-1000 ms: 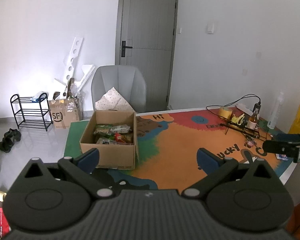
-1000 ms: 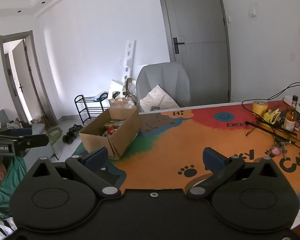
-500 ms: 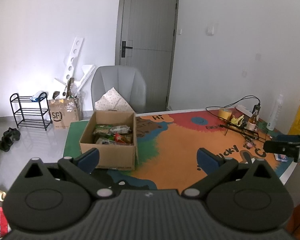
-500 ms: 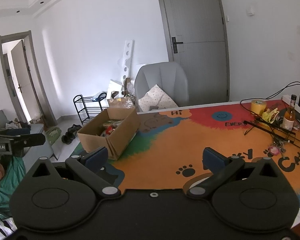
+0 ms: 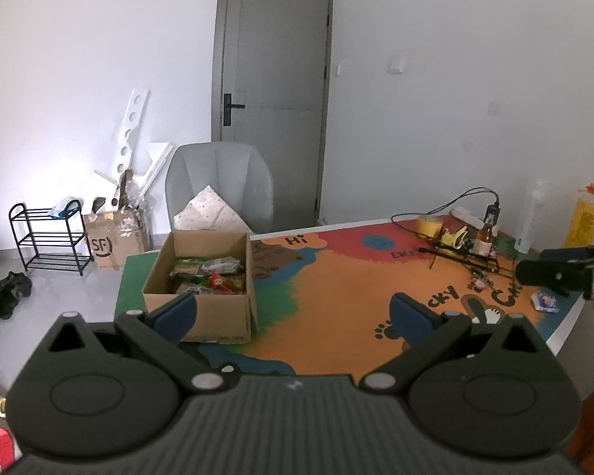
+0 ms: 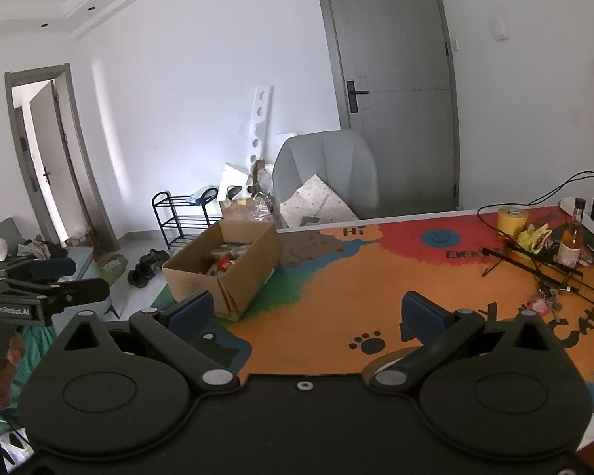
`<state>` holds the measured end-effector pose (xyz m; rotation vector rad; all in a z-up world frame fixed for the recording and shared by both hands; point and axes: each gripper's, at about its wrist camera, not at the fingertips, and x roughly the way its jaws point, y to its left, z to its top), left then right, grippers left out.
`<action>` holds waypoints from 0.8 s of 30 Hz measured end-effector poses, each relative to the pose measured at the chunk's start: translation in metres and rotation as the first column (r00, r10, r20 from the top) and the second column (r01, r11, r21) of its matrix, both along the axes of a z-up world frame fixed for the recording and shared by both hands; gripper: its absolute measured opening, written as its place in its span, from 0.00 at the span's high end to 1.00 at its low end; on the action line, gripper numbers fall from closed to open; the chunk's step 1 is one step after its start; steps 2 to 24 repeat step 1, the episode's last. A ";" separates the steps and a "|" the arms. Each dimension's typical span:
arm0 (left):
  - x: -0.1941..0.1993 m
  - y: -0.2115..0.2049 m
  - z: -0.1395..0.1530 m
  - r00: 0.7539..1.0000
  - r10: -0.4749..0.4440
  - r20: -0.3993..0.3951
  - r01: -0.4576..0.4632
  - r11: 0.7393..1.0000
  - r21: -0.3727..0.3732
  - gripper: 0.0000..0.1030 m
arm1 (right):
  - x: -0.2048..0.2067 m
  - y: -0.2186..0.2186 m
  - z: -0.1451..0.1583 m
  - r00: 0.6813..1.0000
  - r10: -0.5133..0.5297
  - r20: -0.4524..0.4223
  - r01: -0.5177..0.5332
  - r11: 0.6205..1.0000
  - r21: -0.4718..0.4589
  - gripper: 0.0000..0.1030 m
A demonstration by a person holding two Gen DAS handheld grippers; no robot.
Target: Organize snacks
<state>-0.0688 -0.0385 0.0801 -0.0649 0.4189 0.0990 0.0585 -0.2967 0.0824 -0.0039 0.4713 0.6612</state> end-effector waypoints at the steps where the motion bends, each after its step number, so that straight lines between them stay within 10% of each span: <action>1: -0.001 0.000 0.001 1.000 -0.002 0.005 0.002 1.000 -0.004 0.00 | 0.000 0.000 0.000 1.000 0.000 0.001 0.000 1.000 -0.003 0.00; 24: -0.001 0.000 0.001 1.000 -0.002 0.005 0.002 1.000 -0.004 0.00 | 0.000 0.000 0.000 1.000 0.000 0.001 0.000 1.000 -0.003 0.00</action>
